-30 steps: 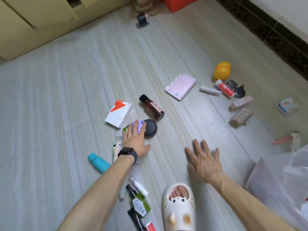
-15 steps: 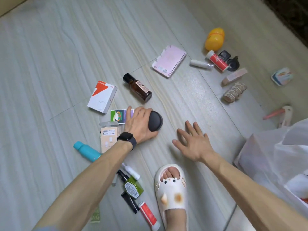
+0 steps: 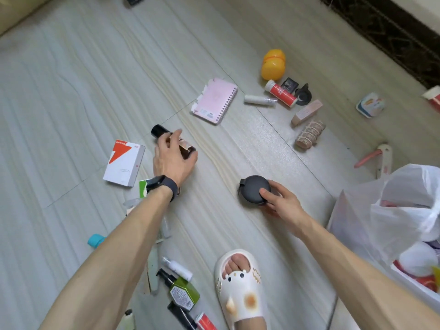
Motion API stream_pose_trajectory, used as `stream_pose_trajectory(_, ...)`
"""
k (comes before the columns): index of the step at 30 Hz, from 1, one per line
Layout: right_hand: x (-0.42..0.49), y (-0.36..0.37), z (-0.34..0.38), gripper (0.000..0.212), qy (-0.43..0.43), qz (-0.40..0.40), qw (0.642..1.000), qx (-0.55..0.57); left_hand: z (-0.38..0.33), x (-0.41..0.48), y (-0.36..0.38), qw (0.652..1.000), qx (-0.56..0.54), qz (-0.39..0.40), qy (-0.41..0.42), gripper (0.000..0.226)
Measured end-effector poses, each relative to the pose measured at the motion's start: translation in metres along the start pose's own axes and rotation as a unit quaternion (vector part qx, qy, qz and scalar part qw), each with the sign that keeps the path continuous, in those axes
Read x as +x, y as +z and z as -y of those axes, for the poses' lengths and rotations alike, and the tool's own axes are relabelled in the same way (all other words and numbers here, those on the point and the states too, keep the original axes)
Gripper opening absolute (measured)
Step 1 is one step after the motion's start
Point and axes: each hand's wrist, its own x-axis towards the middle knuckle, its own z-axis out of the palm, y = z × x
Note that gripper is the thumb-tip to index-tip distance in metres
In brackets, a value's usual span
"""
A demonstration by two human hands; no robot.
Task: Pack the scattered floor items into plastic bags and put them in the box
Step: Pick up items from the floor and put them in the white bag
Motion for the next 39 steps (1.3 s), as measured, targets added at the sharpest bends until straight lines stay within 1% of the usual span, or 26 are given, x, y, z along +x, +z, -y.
stream_pose_trajectory(2, 0.003, -0.002, -0.007, 0.034, 0.002, 0.022, 0.999, -0.027, -0.004, 0.026, -0.008, 0.990, -0.049, 0.016, -0.133, 0.082)
stream_pose_trajectory(5, 0.006, 0.001, -0.010, 0.033, -0.007, 0.020, 0.999, -0.049, -0.005, 0.052, -0.005, 0.955, -0.102, 0.053, -0.273, 0.098)
stream_pose_trajectory(7, 0.007, 0.002, -0.010, 0.032, -0.013, 0.020, 0.999, -0.049, -0.004, 0.058, 0.005, 0.925, -0.166, 0.061, -0.337, 0.098)
stream_pose_trajectory(8, 0.007, 0.003, -0.009, 0.032, -0.014, 0.021, 0.998, -0.050, -0.003, 0.057, 0.012, 0.912, -0.195, 0.061, -0.356, 0.092)
stream_pose_trajectory(9, 0.006, 0.004, -0.007, 0.033, -0.016, 0.022, 0.998, -0.056, -0.003, 0.054, 0.018, 0.907, -0.206, 0.061, -0.363, 0.085)
stream_pose_trajectory(11, 0.004, 0.007, -0.005, 0.037, -0.023, 0.016, 0.995, -0.091, -0.007, 0.040, 0.024, 0.922, -0.171, 0.080, -0.337, 0.071)
stream_pose_trajectory(12, 0.002, 0.008, -0.002, 0.040, -0.024, 0.013, 0.992, -0.123, -0.010, 0.032, 0.024, 0.936, -0.137, 0.099, -0.309, 0.067)
stream_pose_trajectory(13, -0.002, 0.009, 0.002, 0.042, -0.023, 0.017, 0.983, -0.183, -0.014, 0.021, 0.022, 0.945, -0.104, 0.120, -0.285, 0.063)
stream_pose_trajectory(14, -0.008, 0.011, 0.010, 0.044, -0.022, 0.035, 0.962, -0.271, -0.016, 0.009, 0.020, 0.952, -0.081, 0.138, -0.262, 0.060)
stream_pose_trajectory(16, -0.032, 0.013, 0.036, 0.046, -0.031, 0.091, 0.882, -0.461, -0.020, -0.017, 0.015, 0.954, -0.079, 0.171, -0.232, 0.056)
stream_pose_trajectory(17, -0.048, 0.013, 0.052, 0.047, -0.046, 0.115, 0.844, -0.522, -0.024, -0.031, 0.011, 0.952, -0.096, 0.184, -0.223, 0.054)
stream_pose_trajectory(18, -0.065, 0.012, 0.068, 0.048, -0.061, 0.134, 0.817, -0.558, -0.029, -0.044, 0.007, 0.951, -0.117, 0.192, -0.212, 0.053)
stream_pose_trajectory(19, -0.083, 0.009, 0.084, 0.049, -0.076, 0.143, 0.799, -0.579, -0.038, -0.055, 0.000, 0.950, -0.139, 0.197, -0.198, 0.053)
stream_pose_trajectory(21, -0.124, -0.005, 0.111, 0.050, -0.119, 0.135, 0.784, -0.594, -0.061, -0.074, -0.016, 0.950, -0.170, 0.205, -0.160, 0.058)
stream_pose_trajectory(23, -0.167, -0.027, 0.132, 0.050, -0.157, 0.115, 0.786, -0.588, -0.091, -0.088, -0.039, 0.954, -0.190, 0.206, -0.104, 0.064)
stream_pose_trajectory(24, -0.188, -0.041, 0.140, 0.050, -0.171, 0.101, 0.795, -0.573, -0.107, -0.094, -0.052, 0.956, -0.201, 0.200, -0.076, 0.067)
stream_pose_trajectory(25, -0.210, -0.058, 0.147, 0.049, -0.182, 0.085, 0.815, -0.544, -0.124, -0.101, -0.065, 0.956, -0.217, 0.192, -0.049, 0.068)
stream_pose_trajectory(27, -0.249, -0.097, 0.152, 0.044, -0.212, 0.046, 0.871, -0.441, -0.161, -0.113, -0.091, 0.952, -0.248, 0.178, 0.010, 0.063)
stream_pose_trajectory(29, -0.281, -0.138, 0.146, 0.038, -0.241, -0.022, 0.920, -0.309, -0.196, -0.125, -0.114, 0.944, -0.274, 0.168, 0.077, 0.053)
stream_pose_trajectory(31, -0.301, -0.176, 0.128, 0.033, -0.261, -0.110, 0.945, -0.162, -0.227, -0.138, -0.134, 0.939, -0.270, 0.161, 0.139, 0.050)
stream_pose_trajectory(32, -0.306, -0.192, 0.116, 0.032, -0.259, -0.155, 0.948, -0.099, -0.241, -0.144, -0.141, 0.938, -0.257, 0.164, 0.164, 0.051)
stream_pose_trajectory(33, -0.306, -0.207, 0.102, 0.034, -0.250, -0.197, 0.946, -0.060, -0.253, -0.149, -0.145, 0.936, -0.243, 0.172, 0.185, 0.051)
stream_pose_trajectory(34, -0.302, -0.219, 0.087, 0.038, -0.230, -0.238, 0.942, -0.054, -0.264, -0.154, -0.148, 0.936, -0.222, 0.179, 0.205, 0.052)
stream_pose_trajectory(35, -0.297, -0.229, 0.074, 0.042, -0.207, -0.273, 0.936, -0.079, -0.274, -0.159, -0.148, 0.937, -0.192, 0.185, 0.225, 0.053)
stream_pose_trajectory(37, -0.282, -0.239, 0.049, 0.043, -0.166, -0.304, 0.918, -0.193, -0.292, -0.169, -0.144, 0.937, -0.133, 0.194, 0.257, 0.057)
stream_pose_trajectory(39, -0.270, -0.234, 0.037, 0.043, -0.152, -0.307, 0.885, -0.315, -0.305, -0.177, -0.133, 0.937, -0.106, 0.194, 0.271, 0.058)
